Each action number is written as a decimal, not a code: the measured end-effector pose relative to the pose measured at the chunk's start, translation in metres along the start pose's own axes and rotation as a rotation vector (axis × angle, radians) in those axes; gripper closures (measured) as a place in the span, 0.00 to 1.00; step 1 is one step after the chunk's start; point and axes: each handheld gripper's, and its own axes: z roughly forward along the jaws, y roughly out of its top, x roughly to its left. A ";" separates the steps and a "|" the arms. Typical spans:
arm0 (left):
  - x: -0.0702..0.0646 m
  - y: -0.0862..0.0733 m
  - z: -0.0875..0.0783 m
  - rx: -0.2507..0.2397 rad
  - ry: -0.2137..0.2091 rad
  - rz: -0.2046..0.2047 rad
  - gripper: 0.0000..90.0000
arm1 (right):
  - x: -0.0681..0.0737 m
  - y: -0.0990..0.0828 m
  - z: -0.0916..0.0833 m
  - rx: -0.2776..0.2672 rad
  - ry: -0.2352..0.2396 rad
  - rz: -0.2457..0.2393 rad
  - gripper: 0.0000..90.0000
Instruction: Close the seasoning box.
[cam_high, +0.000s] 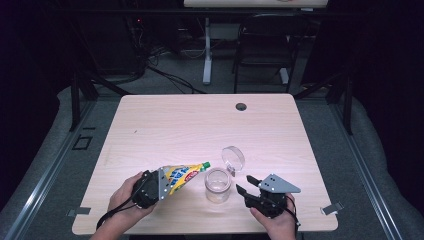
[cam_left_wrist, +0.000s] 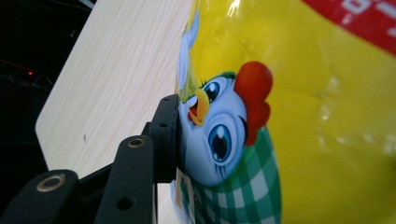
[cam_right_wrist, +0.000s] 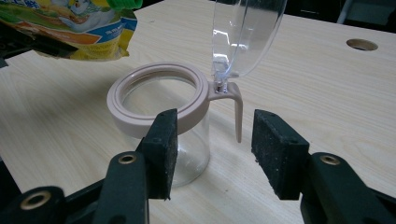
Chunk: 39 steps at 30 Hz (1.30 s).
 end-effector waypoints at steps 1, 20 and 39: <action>0.000 0.001 -0.001 0.004 0.007 0.006 0.66 | 0.000 0.000 0.000 0.002 -0.001 -0.004 0.57; -0.001 0.010 -0.005 0.053 0.024 0.098 0.66 | 0.008 0.003 -0.001 0.000 -0.009 -0.060 0.59; 0.004 0.027 -0.010 0.124 -0.001 0.224 0.66 | 0.023 0.008 -0.001 0.004 -0.001 -0.160 0.71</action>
